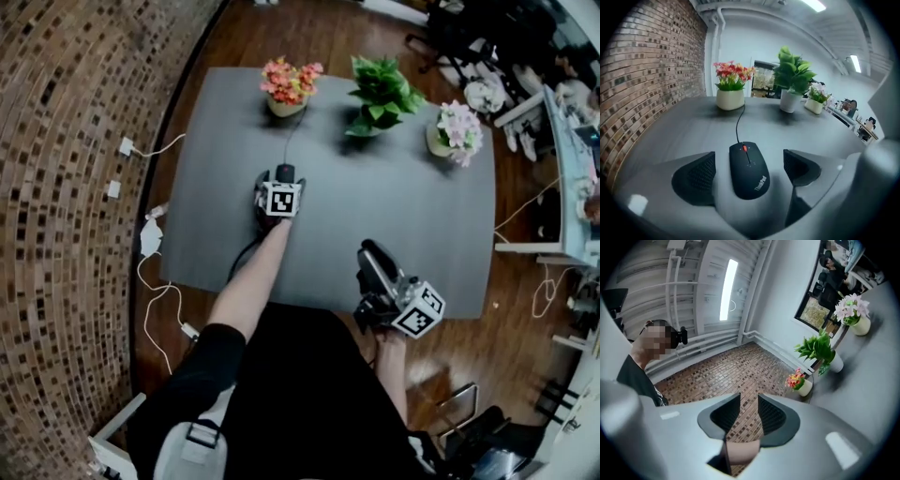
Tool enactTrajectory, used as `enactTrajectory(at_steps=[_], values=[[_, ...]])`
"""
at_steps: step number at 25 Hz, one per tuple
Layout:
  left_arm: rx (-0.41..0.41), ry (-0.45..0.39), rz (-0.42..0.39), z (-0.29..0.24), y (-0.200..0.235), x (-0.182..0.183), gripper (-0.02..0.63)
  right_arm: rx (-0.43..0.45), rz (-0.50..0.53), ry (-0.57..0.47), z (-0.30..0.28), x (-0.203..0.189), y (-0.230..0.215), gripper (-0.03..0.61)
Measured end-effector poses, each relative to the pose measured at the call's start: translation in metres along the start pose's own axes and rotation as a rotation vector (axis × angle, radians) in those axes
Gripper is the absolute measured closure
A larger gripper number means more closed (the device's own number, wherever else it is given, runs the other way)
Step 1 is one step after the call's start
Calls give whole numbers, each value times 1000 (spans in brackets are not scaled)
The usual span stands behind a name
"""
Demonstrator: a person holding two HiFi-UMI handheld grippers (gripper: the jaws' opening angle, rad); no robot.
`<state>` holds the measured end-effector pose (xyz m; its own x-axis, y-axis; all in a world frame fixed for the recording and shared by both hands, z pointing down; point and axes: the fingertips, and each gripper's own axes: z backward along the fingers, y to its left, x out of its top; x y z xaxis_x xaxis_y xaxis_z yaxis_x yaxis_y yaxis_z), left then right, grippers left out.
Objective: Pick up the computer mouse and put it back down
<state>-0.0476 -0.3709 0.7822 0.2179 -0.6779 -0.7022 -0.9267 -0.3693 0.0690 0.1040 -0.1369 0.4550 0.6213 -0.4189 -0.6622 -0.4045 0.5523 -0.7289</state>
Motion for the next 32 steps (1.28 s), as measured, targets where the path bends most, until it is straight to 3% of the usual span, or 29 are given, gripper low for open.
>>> enactTrajectory(at_steps=[6, 7, 9, 11, 13, 15, 18, 21, 24, 28, 32], values=[[50, 66, 2, -27, 4, -15, 184, -65, 14, -8, 12, 0, -2, 485], [43, 64, -9, -27, 1, -14, 203, -66, 13, -9, 12, 0, -2, 486], [20, 64, -31, -26, -5, -12, 318, -62, 8, -10, 11, -1, 0, 485], [-7, 80, -20, -22, -5, -15, 319, -46, 7, -5, 8, -3, 3, 485], [-57, 101, 50, -12, -4, -18, 321, -25, 11, 3, 2, -3, 6, 485], [-184, 83, 215, 8, -15, -12, 321, -6, 5, 0, -4, -2, 8, 485], [-518, -136, 546, 77, -45, 48, 321, 25, -6, -6, -15, 2, 9, 485], [-783, -345, 700, 161, -53, 99, 321, 76, -3, 1, -29, 5, 11, 485], [-1043, -477, 902, 240, -57, 122, 321, 128, -11, 7, -45, 7, 20, 485], [-1303, -646, 996, 340, -61, 152, 321, 193, -19, 19, -62, 9, 31, 486], [-1393, -728, 1005, 393, -59, 156, 321, 228, -35, 24, -68, 7, 33, 486]])
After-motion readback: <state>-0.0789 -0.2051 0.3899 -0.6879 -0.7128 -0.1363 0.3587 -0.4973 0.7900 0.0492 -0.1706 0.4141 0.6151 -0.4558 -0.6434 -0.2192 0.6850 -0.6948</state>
